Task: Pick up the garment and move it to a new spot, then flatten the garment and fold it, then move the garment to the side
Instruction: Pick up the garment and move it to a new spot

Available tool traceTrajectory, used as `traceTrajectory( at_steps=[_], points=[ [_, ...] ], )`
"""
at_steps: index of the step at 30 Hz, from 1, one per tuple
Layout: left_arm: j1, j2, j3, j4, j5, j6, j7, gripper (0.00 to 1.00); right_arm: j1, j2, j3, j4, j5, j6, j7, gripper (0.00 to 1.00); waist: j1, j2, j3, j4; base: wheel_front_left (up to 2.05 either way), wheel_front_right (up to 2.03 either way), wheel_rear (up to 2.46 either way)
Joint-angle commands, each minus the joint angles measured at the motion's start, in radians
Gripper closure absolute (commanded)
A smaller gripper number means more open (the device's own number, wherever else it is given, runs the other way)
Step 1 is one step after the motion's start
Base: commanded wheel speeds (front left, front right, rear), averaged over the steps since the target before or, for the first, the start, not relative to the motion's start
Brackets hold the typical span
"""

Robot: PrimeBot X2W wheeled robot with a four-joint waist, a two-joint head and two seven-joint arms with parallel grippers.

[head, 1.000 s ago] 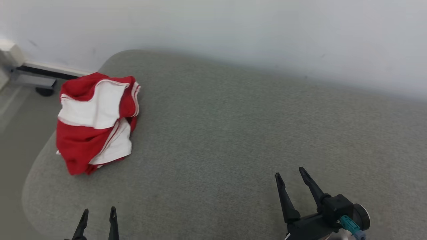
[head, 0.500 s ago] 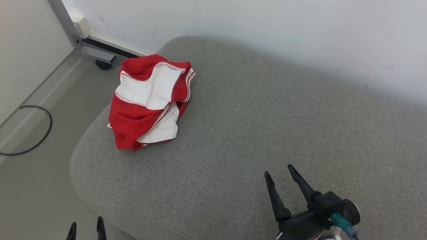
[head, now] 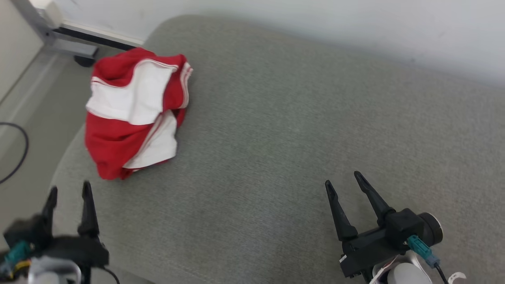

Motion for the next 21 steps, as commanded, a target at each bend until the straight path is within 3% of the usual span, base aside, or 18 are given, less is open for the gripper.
traceTrajectory(
  at_steps=[1, 9, 17, 21],
  points=[
    [-0.039, 0.032, -0.022, 0.025, -0.017, 0.001, -0.003, 0.0, -0.01, -0.006, 0.005, -0.009, -0.007, -0.002, -0.001, 0.0, -0.0001, -0.0001, 0.063, -0.063, 0.0, 0.0, 0.0],
    [-0.297, 0.258, -0.197, 0.122, -0.121, 0.001, 0.023, 0.0, -0.049, -0.036, -0.005, -0.043, -0.005, -0.002, -0.001, 0.0, -0.0001, -0.0001, 0.142, -0.113, 0.0, 0.0, 0.0],
    [-0.45, 0.369, -0.358, 0.21, -0.216, 0.001, 0.104, 0.0, -0.071, -0.052, -0.005, -0.062, -0.002, -0.002, -0.001, 0.0, -0.0001, -0.0001, 0.186, -0.141, 0.0, 0.0, 0.0],
    [-0.502, 0.403, -0.393, 0.274, -0.272, 0.001, 0.139, 0.0, -0.074, -0.051, -0.003, -0.065, -0.006, -0.002, 0.0, 0.0, -0.0001, -0.0001, 0.207, -0.154, 0.0, 0.0, 0.0]
  ],
)
